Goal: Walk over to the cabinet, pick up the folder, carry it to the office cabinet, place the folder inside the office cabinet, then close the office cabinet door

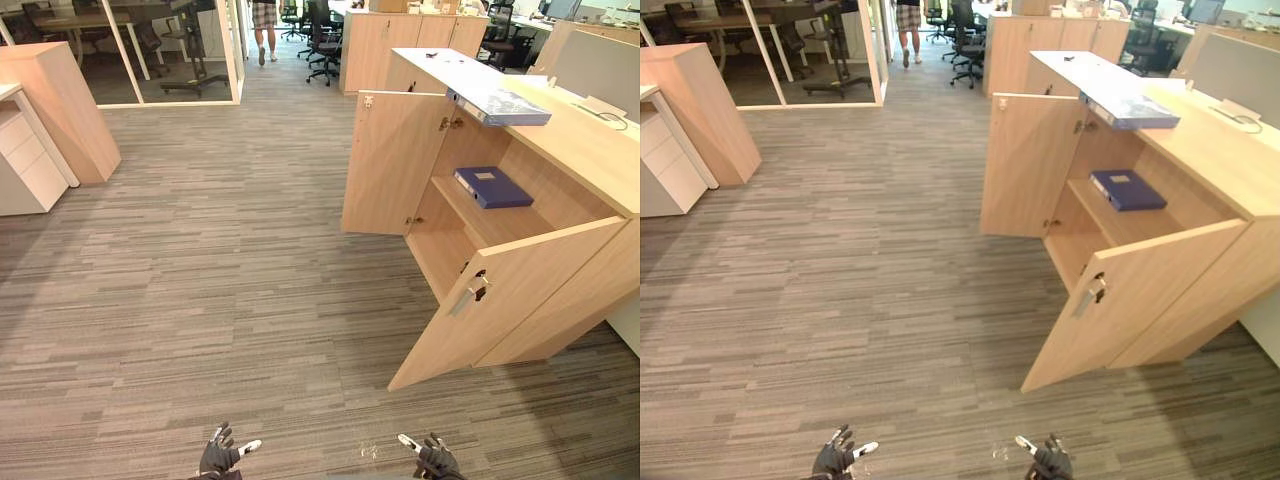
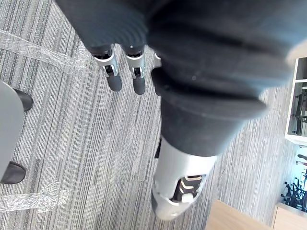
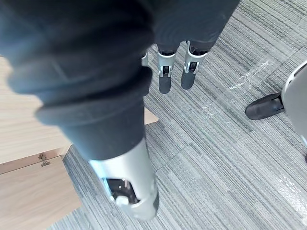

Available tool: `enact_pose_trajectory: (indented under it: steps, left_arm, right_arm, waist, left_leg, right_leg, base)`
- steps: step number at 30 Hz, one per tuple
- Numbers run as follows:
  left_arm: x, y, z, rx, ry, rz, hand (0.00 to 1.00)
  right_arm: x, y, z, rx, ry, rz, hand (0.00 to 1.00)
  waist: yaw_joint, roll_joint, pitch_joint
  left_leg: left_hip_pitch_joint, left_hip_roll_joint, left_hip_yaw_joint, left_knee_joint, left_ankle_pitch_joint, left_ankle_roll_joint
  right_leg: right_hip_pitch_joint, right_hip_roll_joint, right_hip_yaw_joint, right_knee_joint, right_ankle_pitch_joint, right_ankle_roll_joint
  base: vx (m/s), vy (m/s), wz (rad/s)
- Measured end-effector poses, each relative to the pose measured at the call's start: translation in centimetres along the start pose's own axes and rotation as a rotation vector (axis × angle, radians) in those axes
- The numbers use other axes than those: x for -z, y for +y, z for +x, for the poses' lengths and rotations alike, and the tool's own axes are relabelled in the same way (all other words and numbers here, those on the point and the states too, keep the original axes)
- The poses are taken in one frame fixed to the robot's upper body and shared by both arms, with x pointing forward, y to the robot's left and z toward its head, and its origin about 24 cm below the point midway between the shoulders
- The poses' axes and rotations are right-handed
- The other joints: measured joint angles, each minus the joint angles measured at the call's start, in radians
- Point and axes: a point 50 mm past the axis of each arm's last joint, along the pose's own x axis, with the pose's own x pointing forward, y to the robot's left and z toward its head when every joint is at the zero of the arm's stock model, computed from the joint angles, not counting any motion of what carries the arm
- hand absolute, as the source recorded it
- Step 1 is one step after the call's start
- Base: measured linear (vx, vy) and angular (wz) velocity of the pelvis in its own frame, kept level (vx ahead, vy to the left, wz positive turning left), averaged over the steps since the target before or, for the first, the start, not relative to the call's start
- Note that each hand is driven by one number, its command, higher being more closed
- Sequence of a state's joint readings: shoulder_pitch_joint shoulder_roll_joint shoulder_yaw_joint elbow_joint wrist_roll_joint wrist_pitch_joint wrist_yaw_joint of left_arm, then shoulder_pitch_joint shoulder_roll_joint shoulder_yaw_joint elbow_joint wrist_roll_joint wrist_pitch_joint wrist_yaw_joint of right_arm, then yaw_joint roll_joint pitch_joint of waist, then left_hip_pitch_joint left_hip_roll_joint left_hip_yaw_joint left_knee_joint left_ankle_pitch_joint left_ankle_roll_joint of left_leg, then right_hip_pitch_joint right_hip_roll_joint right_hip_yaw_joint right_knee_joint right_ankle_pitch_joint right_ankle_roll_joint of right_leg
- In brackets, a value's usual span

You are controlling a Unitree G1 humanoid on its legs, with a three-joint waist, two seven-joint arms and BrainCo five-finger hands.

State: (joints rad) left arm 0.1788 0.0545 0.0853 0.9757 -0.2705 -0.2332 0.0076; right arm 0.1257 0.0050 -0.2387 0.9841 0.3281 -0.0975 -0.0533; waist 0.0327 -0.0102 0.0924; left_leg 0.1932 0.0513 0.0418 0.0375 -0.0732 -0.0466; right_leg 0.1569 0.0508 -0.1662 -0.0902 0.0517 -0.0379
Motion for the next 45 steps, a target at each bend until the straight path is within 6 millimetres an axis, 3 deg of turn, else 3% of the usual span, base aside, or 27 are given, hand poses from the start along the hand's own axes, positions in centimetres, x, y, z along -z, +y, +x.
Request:
enact_pose_trajectory:
  steps: [14, 45]
  left_arm:
    - [0.45, 0.58, -0.03, -0.080, 0.018, -0.127, 0.00]
    - [0.21, 0.87, 0.05, -0.103, 0.007, -0.171, 0.00]
  right_arm:
    - [0.65, -0.42, 0.02, 0.013, 0.040, -0.047, 0.00]
    - [0.91, -0.09, 0.06, 0.004, 0.056, -0.170, 0.00]
  waist:
    - [-0.002, -0.006, 0.009]
    - [0.000, -0.024, 0.013]
  left_leg:
    - [-0.010, -0.011, -0.023, -0.033, 0.013, 0.007]
    - [-0.054, -0.018, -0.066, -0.023, 0.022, 0.008]
  right_leg:
    - [-0.020, -0.011, -0.023, 0.000, -0.003, 0.000]
    - [-0.034, -0.020, -0.070, 0.001, -0.012, 0.004]
  base:
    - [0.01, 0.013, 0.05]
    - [0.00, 0.007, 0.04]
